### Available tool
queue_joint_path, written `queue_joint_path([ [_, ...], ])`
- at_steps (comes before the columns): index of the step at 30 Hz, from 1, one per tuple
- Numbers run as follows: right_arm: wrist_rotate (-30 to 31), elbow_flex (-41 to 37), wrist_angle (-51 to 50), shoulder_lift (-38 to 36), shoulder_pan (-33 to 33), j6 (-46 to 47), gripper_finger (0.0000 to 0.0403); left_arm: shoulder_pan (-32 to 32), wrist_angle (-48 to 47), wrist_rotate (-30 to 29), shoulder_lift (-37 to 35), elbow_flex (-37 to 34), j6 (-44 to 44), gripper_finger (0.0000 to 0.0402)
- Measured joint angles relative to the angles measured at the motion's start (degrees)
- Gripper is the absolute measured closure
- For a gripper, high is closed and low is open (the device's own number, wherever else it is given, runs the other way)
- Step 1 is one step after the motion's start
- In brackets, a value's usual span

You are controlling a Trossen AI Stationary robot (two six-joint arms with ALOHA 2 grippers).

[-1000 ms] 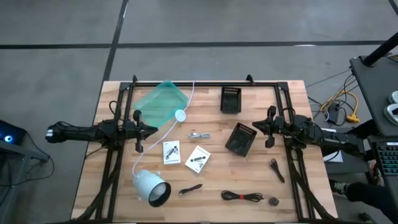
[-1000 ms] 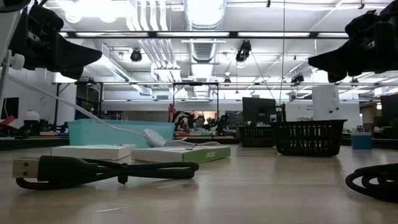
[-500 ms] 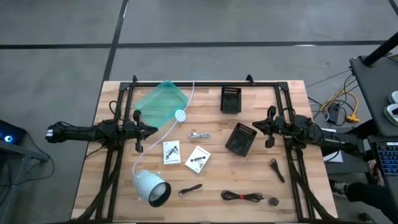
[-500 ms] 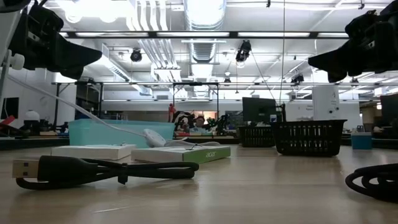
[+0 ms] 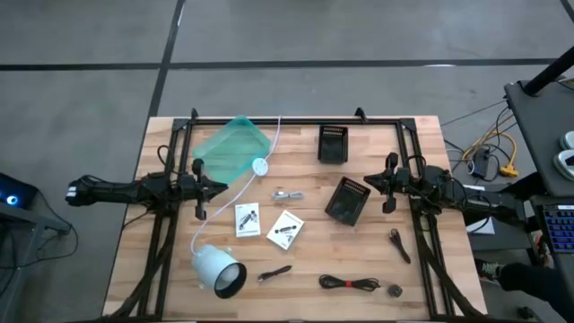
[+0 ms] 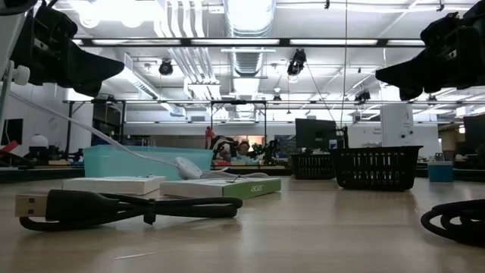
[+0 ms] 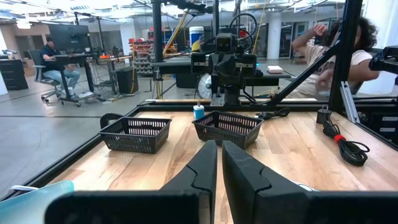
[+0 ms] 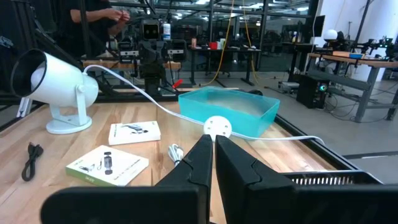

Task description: Pick and place items into bin

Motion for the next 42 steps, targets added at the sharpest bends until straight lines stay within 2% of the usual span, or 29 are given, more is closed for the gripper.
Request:
queue_joint_path([
  [6, 0.00, 0.02, 0.36, -0.02, 0.00, 0.00, 0.0394, 0.00, 0.61, -0.05, 0.01, 0.00, 3.20, 0.0391],
  [15, -0.05, 0.01, 0.51, -0.01, -0.01, 6.26, 0.0394, 0.02, 3.13, -0.26, -0.01, 0.00, 3.00, 0.0391],
  [22, -0.04, 0.01, 2.25, 0.00, -0.02, 5.81, 0.0394, 0.07, 6.37, -0.31, 0.79, 0.00, 2.97, 0.0391],
  [27, 0.49, 0.02, 6.88, 0.02, -0.02, 4.37, 0.0390, 0.07, 7.49, -0.37, 2.27, 0.28, 2.90, 0.0367],
  [30, 1.41, 0.04, 11.60, -0.04, -0.02, 2.35, 0.0366, 0.07, 9.66, -0.44, 4.24, 0.55, 2.89, 0.0325],
  [34, 2.57, 0.04, 11.87, -0.02, -0.02, 2.01, 0.0307, 0.07, 18.35, -0.44, 8.14, 0.68, 2.88, 0.0254],
  [38, 10.34, 0.03, 13.02, 1.97, -0.02, 3.13, 0.0237, 0.07, 30.07, -1.13, 13.12, 0.75, 3.09, 0.0203],
  [42, 17.71, 0.06, 17.05, 4.70, -0.02, 3.52, 0.0185, 0.07, 40.00, -1.87, 18.52, 0.83, 8.03, 0.0186],
])
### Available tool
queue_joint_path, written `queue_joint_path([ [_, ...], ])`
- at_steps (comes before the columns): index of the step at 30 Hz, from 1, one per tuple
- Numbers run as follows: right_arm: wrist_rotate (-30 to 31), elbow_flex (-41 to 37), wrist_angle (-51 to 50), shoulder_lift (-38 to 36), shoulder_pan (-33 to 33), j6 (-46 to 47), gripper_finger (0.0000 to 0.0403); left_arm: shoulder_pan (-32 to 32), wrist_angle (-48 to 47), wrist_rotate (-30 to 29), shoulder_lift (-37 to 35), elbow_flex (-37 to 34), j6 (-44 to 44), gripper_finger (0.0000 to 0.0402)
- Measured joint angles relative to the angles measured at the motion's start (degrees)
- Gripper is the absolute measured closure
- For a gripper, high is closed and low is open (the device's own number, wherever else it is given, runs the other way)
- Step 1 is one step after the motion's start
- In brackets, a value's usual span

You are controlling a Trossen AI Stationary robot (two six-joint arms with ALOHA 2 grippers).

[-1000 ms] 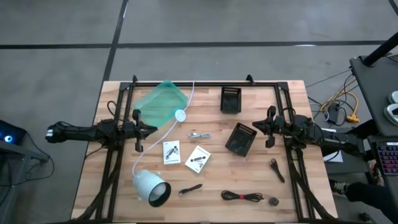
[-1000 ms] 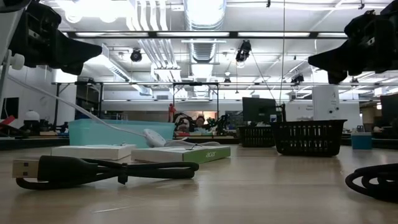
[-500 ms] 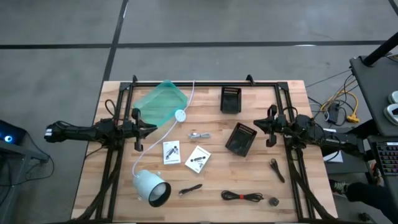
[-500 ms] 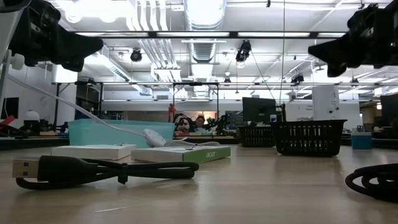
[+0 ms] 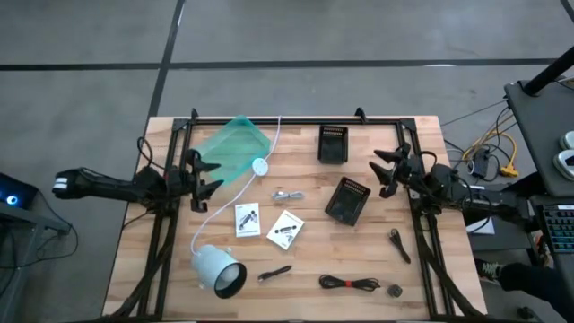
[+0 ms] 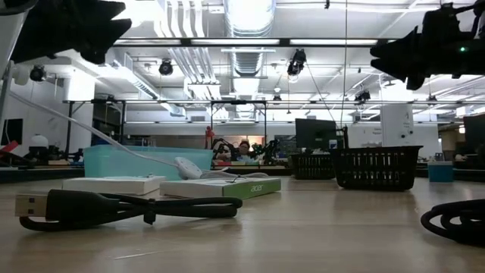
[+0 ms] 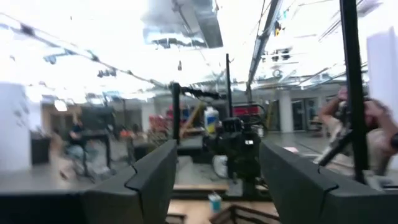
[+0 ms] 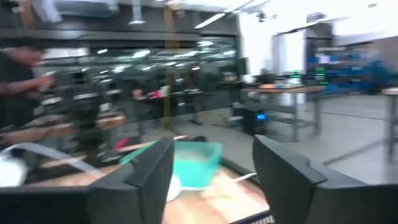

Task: Pick and place items into bin
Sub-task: Put the blue charger adapter into the top black bin

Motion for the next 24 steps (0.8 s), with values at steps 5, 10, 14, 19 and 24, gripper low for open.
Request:
queue_joint_path([
  [5, 0.36, 1.67, -0.39, 3.81, 0.11, 5.07, 0.0158, 0.00, 9.40, -0.34, 6.34, 0.02, 4.25, 0.0185],
  [10, 1.63, 7.30, -1.05, 10.83, 0.11, 5.46, 0.0159, 0.00, 17.46, -1.38, 12.69, 0.10, 9.03, 0.0185],
  [14, 7.81, 14.68, -13.05, 18.80, 0.13, 7.55, 0.0167, 0.02, 21.92, -6.73, 17.96, 0.13, 10.16, 0.0185],
  [19, 11.95, 25.02, -35.75, 27.50, 0.15, 21.76, 0.0179, 0.02, 24.81, -13.98, 22.75, 0.13, 13.15, 0.0185],
  [24, 11.87, 34.04, -53.13, 33.79, 0.13, 35.21, 0.0184, 0.02, 29.68, -14.58, 25.89, 0.15, 16.63, 0.0185],
])
